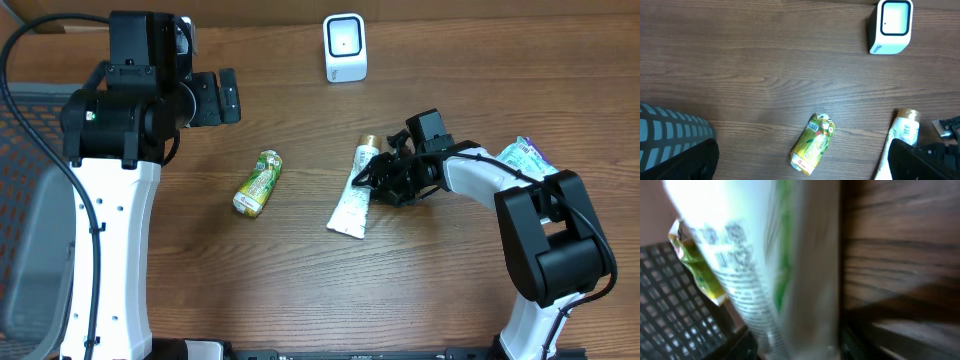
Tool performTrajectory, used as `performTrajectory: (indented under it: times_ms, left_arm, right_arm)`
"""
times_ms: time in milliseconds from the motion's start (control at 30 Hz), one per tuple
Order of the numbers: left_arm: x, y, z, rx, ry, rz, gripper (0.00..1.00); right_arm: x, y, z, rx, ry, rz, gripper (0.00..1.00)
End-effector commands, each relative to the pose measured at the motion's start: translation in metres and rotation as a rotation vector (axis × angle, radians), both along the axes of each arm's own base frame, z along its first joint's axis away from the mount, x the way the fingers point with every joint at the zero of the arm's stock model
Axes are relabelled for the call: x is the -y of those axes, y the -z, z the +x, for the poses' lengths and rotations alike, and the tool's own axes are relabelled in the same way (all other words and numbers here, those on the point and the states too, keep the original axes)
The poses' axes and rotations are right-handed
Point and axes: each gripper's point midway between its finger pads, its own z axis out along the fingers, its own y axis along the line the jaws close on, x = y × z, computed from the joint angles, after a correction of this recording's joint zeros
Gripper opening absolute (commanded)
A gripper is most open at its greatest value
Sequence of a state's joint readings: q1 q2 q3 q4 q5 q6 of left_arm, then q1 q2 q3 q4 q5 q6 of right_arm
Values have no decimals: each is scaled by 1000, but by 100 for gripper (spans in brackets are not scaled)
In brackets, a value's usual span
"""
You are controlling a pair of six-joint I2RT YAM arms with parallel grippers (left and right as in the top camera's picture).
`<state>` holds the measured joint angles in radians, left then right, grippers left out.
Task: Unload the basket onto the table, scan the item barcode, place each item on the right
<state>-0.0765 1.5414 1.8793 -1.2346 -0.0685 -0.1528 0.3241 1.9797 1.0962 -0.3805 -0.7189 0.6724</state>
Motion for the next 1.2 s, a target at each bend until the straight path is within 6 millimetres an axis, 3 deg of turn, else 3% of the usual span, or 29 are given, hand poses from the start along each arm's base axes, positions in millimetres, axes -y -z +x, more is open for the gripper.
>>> performTrajectory:
  times_ms: [0, 67, 200, 300, 400, 567, 767, 933, 1167]
  left_arm:
    - [-3, -2, 2, 5, 4, 19, 100]
    - [-3, -2, 2, 5, 4, 19, 99]
    - [-3, -2, 2, 5, 4, 19, 100]
    - [-3, -2, 2, 5, 4, 19, 100]
    - [-3, -2, 2, 5, 4, 19, 100]
    - [-3, -2, 2, 5, 4, 19, 100]
    - [-3, -2, 2, 5, 4, 19, 100]
    - [-3, -2, 2, 5, 4, 19, 100]
    - [-3, -2, 2, 5, 4, 19, 99]
  right_arm:
    - [4, 2, 4, -21, 59, -18, 26]
    - [3, 1, 6, -14, 58, -15, 16]
    - [2, -4, 6, 9, 35, 7, 15]
    - [-2, -24, 10, 104, -44, 60, 15]
    - [-4, -59, 13, 219, -136, 128, 14]
    - [-1, -133, 12, 369, -262, 237, 4]
    - [4, -211, 12, 489, -357, 193, 4]
    - [8, -254, 8, 573, -417, 139, 4]
    - [17, -270, 5, 628, -459, 53, 4]
